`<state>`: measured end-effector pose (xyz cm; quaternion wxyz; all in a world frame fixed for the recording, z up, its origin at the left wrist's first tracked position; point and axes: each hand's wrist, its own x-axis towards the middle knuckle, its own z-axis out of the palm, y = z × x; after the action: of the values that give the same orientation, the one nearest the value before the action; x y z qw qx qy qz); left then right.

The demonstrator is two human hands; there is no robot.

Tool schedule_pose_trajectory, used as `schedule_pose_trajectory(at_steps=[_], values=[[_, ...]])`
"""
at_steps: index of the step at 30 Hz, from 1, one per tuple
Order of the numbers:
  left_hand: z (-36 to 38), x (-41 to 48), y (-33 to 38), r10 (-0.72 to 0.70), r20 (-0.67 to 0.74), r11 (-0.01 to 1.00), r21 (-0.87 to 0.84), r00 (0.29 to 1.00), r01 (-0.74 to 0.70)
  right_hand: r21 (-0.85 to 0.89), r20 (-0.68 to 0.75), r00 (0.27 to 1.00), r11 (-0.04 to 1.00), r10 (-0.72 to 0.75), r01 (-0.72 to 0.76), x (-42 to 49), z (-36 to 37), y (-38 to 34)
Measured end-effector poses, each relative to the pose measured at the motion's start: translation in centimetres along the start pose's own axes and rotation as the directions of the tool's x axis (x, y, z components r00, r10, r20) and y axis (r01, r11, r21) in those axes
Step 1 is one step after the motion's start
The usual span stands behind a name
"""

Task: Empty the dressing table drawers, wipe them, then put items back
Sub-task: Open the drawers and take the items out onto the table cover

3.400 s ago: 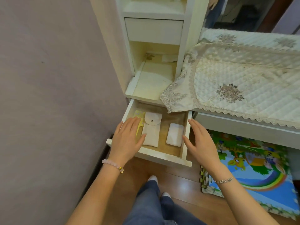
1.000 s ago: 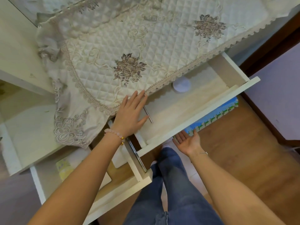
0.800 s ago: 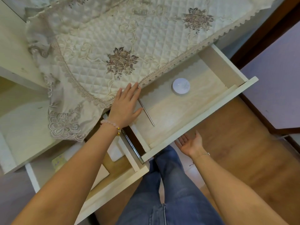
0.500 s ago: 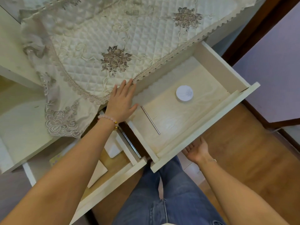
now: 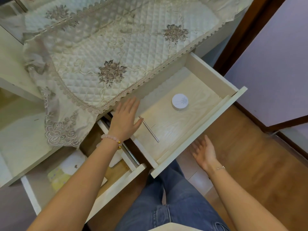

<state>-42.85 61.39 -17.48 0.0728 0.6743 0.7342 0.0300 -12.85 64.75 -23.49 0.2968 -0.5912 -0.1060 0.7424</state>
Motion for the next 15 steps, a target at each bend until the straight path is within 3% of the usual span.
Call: schedule_pose_trajectory(at_steps=[2,4,7,11,15], values=[[-0.6,-0.8,1.3,0.009,-0.017,1.000,-0.008,1.000,-0.009,-0.161,-0.026,0.984,0.972,-0.176,0.169,-1.4,0.1,-1.4],[-1.4,-1.5,2.7,0.016,-0.056,1.000,-0.003,0.998,-0.016,-0.349,-0.041,0.928,0.876,-0.370,0.333,-2.7,0.3,-2.9],[-2.7,-2.4,4.4,0.025,-0.121,0.999,0.031,0.992,-0.022,-0.617,0.103,0.794,0.587,-0.599,0.524,-5.1,1.1,-4.8],[-4.7,-3.2,5.7,0.074,-0.220,0.995,0.079,0.973,-0.058,-0.819,0.370,0.597,0.053,-0.712,0.571,-8.2,2.4,-6.7],[-6.2,-3.7,6.3,0.093,-0.285,0.995,0.067,0.954,-0.077,-0.840,0.436,0.500,-0.138,-0.748,0.525,-10.9,3.0,-7.7]])
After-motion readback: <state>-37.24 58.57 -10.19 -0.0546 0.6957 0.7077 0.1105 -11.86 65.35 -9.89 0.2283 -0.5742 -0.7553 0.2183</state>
